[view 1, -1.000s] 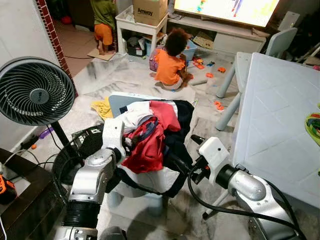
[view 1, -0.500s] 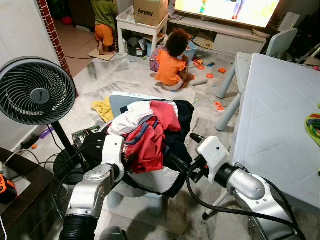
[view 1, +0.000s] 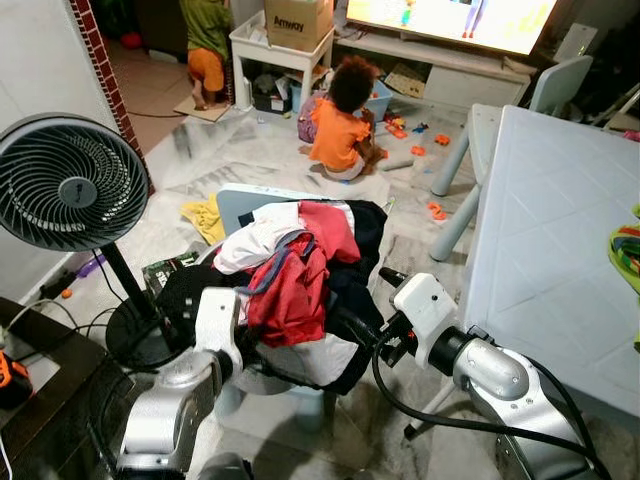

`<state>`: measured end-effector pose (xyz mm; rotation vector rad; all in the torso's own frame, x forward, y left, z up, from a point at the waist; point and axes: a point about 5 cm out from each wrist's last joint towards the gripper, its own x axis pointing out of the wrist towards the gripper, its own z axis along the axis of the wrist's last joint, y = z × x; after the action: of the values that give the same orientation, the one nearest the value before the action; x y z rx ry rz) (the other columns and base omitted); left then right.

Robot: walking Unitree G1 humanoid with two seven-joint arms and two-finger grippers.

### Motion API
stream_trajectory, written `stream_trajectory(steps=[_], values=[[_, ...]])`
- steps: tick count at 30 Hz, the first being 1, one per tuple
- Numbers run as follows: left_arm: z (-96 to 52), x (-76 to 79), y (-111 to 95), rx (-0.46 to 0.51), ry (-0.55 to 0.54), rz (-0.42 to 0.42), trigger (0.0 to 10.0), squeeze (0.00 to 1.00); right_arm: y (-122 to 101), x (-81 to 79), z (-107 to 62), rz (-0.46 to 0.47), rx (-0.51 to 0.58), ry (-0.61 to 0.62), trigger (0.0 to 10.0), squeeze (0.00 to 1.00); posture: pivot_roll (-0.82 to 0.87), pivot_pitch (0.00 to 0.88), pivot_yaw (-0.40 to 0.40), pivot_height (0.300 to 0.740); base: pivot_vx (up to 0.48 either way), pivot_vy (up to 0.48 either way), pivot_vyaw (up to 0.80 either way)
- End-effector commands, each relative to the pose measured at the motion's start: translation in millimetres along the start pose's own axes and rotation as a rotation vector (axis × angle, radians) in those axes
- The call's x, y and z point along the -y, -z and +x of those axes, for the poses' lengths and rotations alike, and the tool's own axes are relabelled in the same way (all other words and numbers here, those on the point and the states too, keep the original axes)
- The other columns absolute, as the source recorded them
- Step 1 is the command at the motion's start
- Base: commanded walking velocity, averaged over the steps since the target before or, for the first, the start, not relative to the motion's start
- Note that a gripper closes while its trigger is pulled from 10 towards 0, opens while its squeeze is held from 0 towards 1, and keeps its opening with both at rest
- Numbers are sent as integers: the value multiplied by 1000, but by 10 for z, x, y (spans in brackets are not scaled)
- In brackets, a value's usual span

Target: Hang hanger

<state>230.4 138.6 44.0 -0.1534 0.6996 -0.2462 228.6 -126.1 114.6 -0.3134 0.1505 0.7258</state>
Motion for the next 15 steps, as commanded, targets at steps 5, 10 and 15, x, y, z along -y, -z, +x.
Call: stream_trajectory(steps=[5,10,15], values=[[-89,-12,-48,26,-15,83,0,0,13,12,15,-15,-5,-13,10000,0,-29,11,-85,740,0,0,0],[-84,-2,-231,114,-72,176,10000,1000,15,34,24,-20,-5,-10,10000,0,-32,8,-89,740,0,0,0],[-73,19,-285,155,-95,178,10000,1000,12,44,25,-26,-3,-11,10000,0,-35,6,-89,740,0,0,0]])
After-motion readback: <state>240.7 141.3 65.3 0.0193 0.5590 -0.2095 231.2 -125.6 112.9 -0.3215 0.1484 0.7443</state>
